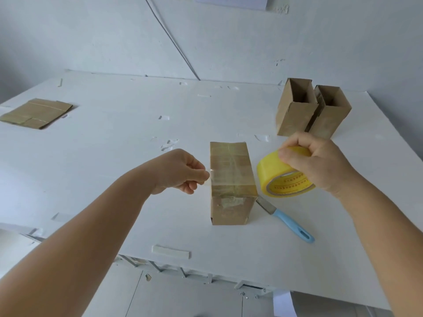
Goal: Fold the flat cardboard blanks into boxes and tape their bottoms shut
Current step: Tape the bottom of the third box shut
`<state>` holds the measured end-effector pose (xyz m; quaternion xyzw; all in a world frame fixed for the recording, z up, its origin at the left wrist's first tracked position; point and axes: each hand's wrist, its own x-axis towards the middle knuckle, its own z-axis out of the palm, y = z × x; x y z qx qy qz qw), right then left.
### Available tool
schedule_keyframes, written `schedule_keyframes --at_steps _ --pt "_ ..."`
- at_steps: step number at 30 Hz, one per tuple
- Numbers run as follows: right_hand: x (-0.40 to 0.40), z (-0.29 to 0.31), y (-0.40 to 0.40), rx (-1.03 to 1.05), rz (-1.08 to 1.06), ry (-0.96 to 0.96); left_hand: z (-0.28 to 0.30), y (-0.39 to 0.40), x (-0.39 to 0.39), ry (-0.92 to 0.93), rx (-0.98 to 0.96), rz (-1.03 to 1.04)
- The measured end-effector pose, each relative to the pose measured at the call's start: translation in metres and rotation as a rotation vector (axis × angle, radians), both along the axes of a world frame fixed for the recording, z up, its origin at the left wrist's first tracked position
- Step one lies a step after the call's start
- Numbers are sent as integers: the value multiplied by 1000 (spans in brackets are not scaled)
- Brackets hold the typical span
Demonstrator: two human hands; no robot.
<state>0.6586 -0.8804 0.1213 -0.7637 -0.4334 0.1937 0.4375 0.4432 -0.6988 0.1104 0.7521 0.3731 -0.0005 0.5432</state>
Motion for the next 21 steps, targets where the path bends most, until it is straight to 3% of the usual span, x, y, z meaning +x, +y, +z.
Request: schedule_keyframes --at_steps 7,21 --pt "-7 -3 -8 -192 -36 -207 -7 3 -2 22 61 -5" --pt "-5 -15 -10 -221 -18 -192 -18 5 -5 11 72 -3"
